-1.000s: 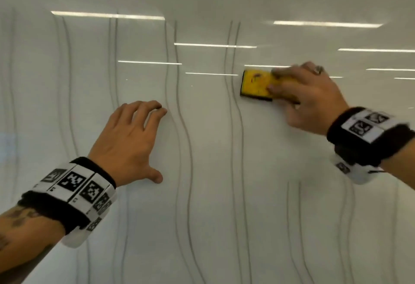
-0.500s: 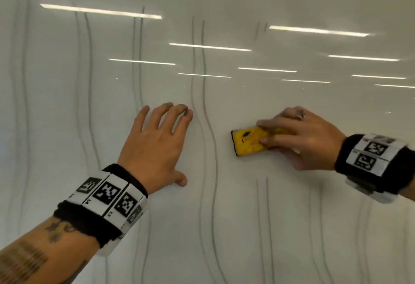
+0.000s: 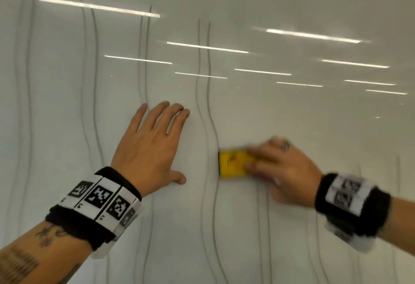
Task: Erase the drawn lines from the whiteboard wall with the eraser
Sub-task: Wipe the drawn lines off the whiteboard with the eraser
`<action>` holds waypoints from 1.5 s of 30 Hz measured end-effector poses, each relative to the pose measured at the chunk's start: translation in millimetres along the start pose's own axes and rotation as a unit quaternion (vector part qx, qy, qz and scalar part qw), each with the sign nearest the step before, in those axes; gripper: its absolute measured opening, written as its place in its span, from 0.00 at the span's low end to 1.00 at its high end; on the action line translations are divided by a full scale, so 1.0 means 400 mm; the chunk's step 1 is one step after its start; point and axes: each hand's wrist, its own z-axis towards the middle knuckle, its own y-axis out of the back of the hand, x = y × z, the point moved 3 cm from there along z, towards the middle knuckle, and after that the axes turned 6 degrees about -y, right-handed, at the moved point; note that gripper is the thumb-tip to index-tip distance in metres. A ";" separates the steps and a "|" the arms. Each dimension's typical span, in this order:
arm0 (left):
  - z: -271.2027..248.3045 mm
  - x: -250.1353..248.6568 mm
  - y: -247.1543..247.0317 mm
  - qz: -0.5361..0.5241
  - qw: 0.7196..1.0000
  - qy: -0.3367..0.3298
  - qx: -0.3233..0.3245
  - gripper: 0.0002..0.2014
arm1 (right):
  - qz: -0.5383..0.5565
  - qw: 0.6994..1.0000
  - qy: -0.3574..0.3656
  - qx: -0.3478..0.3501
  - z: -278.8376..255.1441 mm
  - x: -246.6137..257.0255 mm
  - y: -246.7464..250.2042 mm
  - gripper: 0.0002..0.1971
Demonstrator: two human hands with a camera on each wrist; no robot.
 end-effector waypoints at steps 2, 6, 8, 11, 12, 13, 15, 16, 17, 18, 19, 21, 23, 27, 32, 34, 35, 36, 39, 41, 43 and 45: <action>-0.012 0.011 -0.003 0.014 1.000 -0.004 0.015 0.73 | -0.021 0.994 0.091 0.064 -0.051 0.036 -0.027 0.13; -0.010 0.026 -0.011 0.015 1.000 -0.005 0.021 0.72 | -0.041 0.999 0.020 -0.019 0.200 -0.103 0.057 0.10; -0.007 0.024 -0.011 0.012 1.000 -0.006 0.016 0.72 | -0.024 0.985 -0.132 -0.110 0.380 -0.196 0.127 0.11; -0.014 0.023 -0.015 -0.004 1.000 -0.004 0.003 0.72 | 0.017 0.957 -0.257 -0.134 0.540 -0.246 0.148 0.12; -0.017 0.024 -0.015 -0.015 1.000 -0.001 -0.007 0.71 | 0.027 0.954 -0.266 -0.132 0.554 -0.227 0.132 0.12; -0.021 0.024 -0.015 -0.025 1.000 0.001 -0.015 0.70 | 0.027 0.958 -0.257 -0.127 0.542 -0.190 0.112 0.12; -0.030 0.022 -0.017 -0.037 0.999 0.001 -0.030 0.68 | 0.027 0.974 -0.188 -0.120 0.446 -0.086 0.061 0.11; -0.033 0.021 -0.019 -0.042 0.998 0.001 -0.036 0.68 | 0.032 0.982 -0.153 -0.109 0.375 -0.037 0.035 0.11; -0.036 0.021 -0.020 -0.046 0.998 0.000 -0.039 0.67 | 0.036 0.988 -0.121 -0.094 0.296 0.008 0.015 0.11; -0.036 0.022 -0.021 -0.050 0.998 -0.001 -0.040 0.67 | 0.034 0.992 -0.091 -0.075 0.221 0.043 -0.003 0.11; -0.034 0.024 -0.023 -0.054 0.998 -0.001 -0.040 0.67 | 0.024 0.997 -0.062 -0.049 0.160 0.069 -0.019 0.10; -0.029 0.027 -0.021 -0.058 0.998 0.002 -0.040 0.68 | -0.013 1.000 0.007 0.000 0.106 0.084 -0.034 0.08; -0.023 0.026 -0.018 -0.058 0.997 0.004 -0.042 0.69 | -0.047 0.997 0.055 0.012 0.165 0.037 -0.009 0.09; -0.020 0.024 -0.020 -0.058 0.997 0.006 -0.043 0.70 | -0.086 0.991 -0.070 -0.075 0.462 -0.134 0.102 0.14; -0.022 0.028 -0.021 -0.061 0.997 0.003 -0.052 0.69 | -0.029 0.954 -0.267 -0.133 0.641 -0.191 0.139 0.13; -0.025 0.025 -0.023 -0.062 0.997 0.003 -0.048 0.68 | -0.032 0.964 -0.223 -0.139 0.574 -0.130 0.096 0.13; -0.025 0.025 -0.025 -0.062 0.997 0.003 -0.047 0.68 | -0.027 0.973 -0.183 -0.137 0.513 -0.091 0.068 0.13; -0.026 0.025 -0.025 -0.059 0.997 0.002 -0.045 0.68 | -0.023 0.981 -0.146 -0.129 0.437 -0.048 0.040 0.12; -0.026 0.026 -0.026 -0.059 0.998 -0.002 -0.038 0.68 | -0.007 0.996 -0.066 -0.065 0.187 0.073 -0.022 0.11; -0.026 0.028 -0.024 -0.059 0.997 0.000 -0.041 0.68 | -0.023 1.000 -0.013 -0.010 0.081 0.117 -0.049 0.09; -0.025 0.028 -0.023 -0.059 0.997 -0.001 -0.041 0.69 | -0.051 0.997 0.056 0.030 0.079 0.098 -0.040 0.09; -0.026 0.026 -0.024 -0.059 0.998 -0.003 -0.035 0.68 | -0.070 0.994 0.076 0.019 0.161 0.042 -0.014 0.10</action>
